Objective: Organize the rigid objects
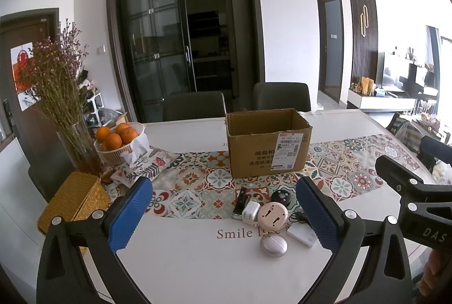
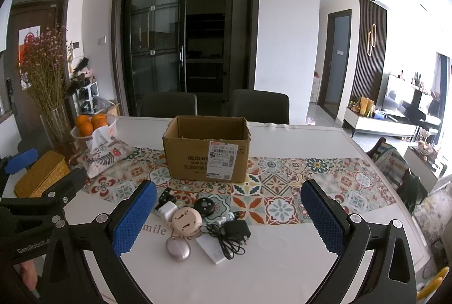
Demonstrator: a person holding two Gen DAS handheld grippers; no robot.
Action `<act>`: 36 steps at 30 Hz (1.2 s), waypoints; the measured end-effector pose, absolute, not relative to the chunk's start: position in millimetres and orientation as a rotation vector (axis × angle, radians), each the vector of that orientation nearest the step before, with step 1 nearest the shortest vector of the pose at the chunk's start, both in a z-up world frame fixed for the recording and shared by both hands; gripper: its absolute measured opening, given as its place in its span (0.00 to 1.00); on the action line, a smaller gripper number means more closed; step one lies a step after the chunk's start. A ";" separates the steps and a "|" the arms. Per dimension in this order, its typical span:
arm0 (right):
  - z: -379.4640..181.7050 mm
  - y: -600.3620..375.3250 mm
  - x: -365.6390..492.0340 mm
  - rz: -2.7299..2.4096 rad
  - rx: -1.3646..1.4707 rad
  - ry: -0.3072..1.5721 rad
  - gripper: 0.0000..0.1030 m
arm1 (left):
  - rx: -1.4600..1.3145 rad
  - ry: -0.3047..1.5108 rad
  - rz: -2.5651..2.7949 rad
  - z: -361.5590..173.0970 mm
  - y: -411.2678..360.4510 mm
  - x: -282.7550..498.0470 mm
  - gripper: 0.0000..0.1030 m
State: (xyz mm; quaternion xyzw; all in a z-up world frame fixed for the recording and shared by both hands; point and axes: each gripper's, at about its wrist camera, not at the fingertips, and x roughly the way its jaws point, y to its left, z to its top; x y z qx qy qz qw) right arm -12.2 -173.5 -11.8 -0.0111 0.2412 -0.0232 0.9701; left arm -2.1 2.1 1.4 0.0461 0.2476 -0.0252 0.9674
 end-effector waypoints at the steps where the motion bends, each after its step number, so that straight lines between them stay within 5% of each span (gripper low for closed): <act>1: -11.9 -173.6 -12.4 -0.048 -0.022 0.486 0.99 | 0.093 0.501 -0.053 1.4 2.2 -2.2 1.00; 36: -16.4 -173.8 -9.3 -0.046 -0.020 0.493 0.99 | 0.103 0.503 -0.061 1.3 -6.0 6.0 1.00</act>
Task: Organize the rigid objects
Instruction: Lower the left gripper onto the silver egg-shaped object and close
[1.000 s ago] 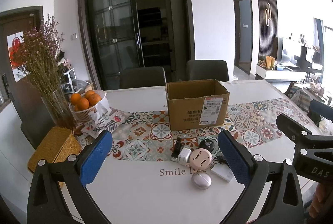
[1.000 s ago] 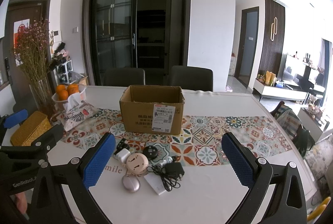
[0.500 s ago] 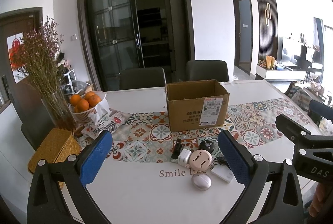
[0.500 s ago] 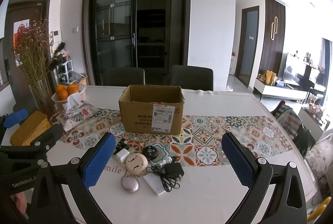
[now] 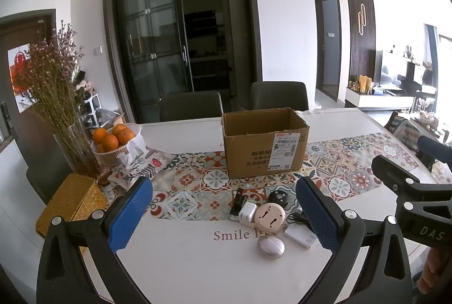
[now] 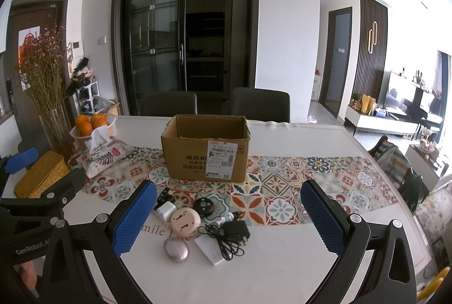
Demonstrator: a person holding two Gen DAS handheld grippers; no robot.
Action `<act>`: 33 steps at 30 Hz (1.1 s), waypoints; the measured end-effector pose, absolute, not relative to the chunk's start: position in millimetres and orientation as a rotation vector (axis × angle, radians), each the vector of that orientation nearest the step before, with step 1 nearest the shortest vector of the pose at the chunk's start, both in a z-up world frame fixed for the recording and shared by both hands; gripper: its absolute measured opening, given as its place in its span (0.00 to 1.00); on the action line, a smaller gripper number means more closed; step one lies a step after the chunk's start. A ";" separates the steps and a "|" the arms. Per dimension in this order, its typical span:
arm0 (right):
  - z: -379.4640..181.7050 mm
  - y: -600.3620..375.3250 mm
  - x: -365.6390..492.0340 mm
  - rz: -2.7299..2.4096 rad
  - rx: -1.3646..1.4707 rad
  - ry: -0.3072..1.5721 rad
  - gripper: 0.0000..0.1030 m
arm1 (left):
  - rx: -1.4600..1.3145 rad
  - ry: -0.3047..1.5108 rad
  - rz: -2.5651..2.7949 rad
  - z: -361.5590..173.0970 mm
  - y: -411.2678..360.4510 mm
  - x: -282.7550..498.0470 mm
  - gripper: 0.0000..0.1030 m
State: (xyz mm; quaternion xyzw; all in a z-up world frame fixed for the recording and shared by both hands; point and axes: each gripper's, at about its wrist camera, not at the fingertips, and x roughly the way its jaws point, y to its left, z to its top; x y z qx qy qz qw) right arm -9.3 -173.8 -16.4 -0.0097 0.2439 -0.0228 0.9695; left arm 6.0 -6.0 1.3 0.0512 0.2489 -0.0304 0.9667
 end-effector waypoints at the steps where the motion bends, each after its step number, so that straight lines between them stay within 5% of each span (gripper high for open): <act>1: -16.6 -173.9 -9.3 -0.047 -0.020 0.493 0.99 | 0.103 0.503 -0.062 1.0 -6.4 5.1 1.00; 24: -132.4 -194.6 24.7 -0.093 0.078 0.866 0.99 | 0.256 0.805 -0.318 -116.0 -36.2 54.0 1.00; 33: -186.6 -191.6 42.6 -0.166 0.105 0.999 0.99 | 0.329 0.953 -0.431 -180.3 -41.7 87.5 0.90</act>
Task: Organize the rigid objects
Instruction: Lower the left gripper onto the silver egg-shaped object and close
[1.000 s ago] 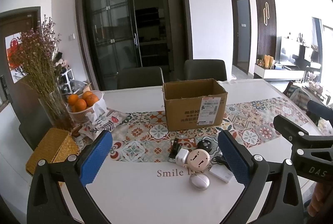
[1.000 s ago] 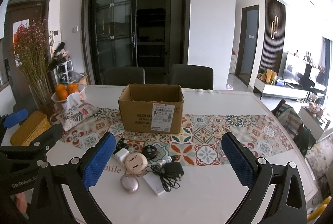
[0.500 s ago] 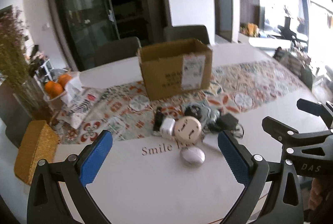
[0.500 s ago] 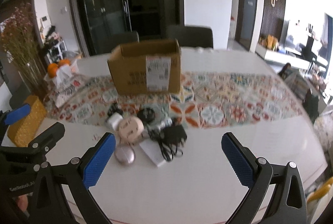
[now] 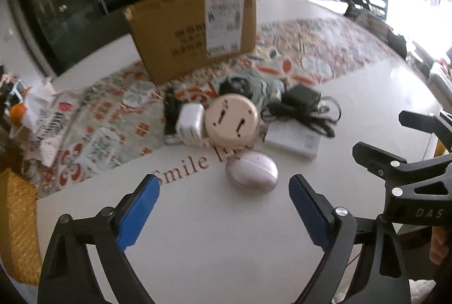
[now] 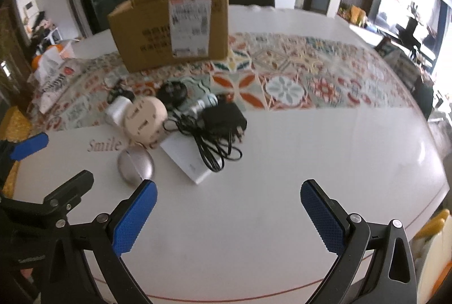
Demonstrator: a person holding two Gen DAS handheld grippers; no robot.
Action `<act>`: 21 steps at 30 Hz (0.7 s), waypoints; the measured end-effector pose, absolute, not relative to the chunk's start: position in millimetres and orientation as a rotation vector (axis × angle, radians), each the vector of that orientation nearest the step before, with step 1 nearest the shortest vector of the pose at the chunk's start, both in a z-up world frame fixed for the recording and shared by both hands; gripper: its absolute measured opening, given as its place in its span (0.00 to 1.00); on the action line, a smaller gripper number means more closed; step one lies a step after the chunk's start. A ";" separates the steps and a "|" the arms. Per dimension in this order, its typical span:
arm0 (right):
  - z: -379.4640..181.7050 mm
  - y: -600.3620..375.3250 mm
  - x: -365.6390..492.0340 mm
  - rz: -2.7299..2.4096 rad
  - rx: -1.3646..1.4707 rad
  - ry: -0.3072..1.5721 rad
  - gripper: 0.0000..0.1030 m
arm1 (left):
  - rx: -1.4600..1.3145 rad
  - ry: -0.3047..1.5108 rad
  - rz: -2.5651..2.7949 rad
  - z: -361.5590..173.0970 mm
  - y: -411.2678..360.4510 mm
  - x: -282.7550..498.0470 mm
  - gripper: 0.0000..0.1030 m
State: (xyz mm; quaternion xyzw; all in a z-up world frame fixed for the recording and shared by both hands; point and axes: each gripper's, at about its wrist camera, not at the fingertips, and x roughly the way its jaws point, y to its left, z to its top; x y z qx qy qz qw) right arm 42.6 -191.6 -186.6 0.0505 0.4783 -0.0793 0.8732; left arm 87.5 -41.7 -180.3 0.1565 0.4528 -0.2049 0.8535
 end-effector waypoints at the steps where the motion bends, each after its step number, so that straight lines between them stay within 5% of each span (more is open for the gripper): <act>1: -192.5 -191.2 44.0 -0.176 0.110 1.011 0.99 | 0.334 0.961 -0.440 -185.0 -41.5 90.0 0.89; 21: -242.8 -207.5 53.0 -0.265 0.186 1.101 0.99 | 0.342 1.052 -0.585 -247.2 -68.8 119.7 0.73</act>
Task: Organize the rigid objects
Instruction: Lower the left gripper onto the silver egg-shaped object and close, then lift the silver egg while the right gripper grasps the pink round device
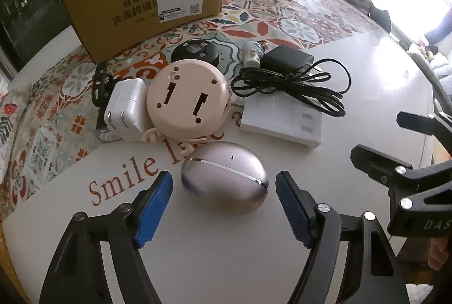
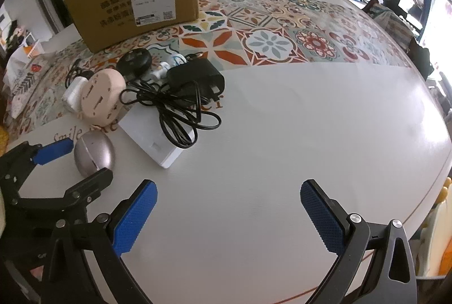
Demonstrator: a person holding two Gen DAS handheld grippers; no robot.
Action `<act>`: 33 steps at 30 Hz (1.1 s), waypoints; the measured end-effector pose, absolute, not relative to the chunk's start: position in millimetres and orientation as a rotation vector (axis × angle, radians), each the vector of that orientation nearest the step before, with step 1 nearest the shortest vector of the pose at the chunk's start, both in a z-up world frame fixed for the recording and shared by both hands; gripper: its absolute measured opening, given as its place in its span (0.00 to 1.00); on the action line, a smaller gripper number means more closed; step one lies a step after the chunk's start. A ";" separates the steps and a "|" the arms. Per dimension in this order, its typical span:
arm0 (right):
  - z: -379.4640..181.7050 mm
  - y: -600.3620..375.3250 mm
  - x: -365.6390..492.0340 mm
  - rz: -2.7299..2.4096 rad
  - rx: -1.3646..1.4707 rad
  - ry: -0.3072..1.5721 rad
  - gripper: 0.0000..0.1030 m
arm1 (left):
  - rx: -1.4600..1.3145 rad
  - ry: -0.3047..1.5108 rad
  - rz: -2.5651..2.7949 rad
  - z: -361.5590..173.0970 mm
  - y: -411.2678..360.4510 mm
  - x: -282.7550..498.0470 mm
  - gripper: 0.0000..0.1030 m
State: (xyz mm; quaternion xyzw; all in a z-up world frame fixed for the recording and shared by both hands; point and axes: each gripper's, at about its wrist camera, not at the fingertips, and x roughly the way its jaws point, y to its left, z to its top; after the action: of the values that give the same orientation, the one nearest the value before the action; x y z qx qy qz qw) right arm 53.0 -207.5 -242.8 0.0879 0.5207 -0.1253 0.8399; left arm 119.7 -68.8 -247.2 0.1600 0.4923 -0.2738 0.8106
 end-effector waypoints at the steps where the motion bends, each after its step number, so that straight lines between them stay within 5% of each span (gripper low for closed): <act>1: -243.6 -207.7 53.1 -0.266 0.188 1.101 0.99 | 0.341 1.050 -0.584 -247.7 -68.9 120.2 0.73; 12: -249.9 -212.2 55.6 -0.264 0.204 1.105 0.99 | 0.332 1.058 -0.580 -258.2 -76.1 125.9 0.62; 33: -253.0 -194.3 65.4 -0.147 0.225 1.104 0.98 | 0.340 1.009 -0.547 -240.3 -54.7 119.8 0.62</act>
State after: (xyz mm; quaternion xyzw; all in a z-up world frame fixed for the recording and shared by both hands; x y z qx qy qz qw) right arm 65.4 -194.3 -253.0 0.1065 0.5227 -0.0696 0.8430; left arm 119.8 -54.7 -240.3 0.1602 0.4749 -0.2576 0.8261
